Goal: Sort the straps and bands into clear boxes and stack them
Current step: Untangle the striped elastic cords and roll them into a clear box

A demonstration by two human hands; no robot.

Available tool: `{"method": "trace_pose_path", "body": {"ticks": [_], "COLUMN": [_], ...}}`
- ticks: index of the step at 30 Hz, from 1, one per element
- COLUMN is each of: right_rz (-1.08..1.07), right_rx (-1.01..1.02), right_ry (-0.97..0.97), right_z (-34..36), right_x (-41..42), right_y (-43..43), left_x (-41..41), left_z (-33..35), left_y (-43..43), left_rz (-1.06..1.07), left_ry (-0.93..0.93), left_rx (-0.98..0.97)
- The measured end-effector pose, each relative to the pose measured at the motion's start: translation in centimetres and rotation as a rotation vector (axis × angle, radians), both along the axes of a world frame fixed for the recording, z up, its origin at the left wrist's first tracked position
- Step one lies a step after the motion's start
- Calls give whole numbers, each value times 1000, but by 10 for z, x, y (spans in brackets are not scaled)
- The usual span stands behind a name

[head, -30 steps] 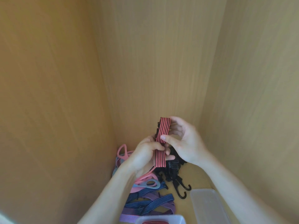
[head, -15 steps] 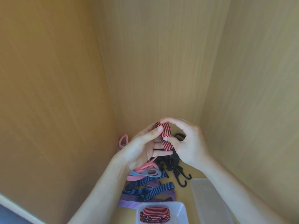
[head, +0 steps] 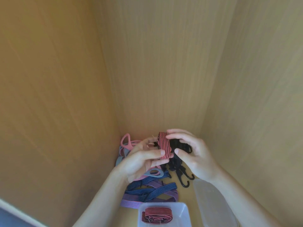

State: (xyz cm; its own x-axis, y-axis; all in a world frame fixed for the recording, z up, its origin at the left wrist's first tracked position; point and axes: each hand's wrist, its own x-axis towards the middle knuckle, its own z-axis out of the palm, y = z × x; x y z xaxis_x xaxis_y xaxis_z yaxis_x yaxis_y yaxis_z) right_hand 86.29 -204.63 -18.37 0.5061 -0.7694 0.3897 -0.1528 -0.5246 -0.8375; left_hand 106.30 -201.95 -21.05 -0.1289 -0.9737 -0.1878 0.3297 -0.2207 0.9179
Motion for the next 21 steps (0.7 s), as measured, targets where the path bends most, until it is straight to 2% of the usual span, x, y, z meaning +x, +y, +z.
{"method": "trace_pose_path", "body": {"ticks": [3,9,21], "right_rz": [-54,-88,-62], "right_rx": [148,458,638], "right_ry": [6,-7,-127], "right_z": [-24,-76,-120], "right_x": [-3,0,-7], "right_y": [2,31,82], "left_x": [4,-1,6], "left_z": [-20,-54,-69], "left_y": [17,44,97], "left_rz": [-80,-61,-180], "left_ry": [10,-108,-263], "left_rx": [-34,10,80]}}
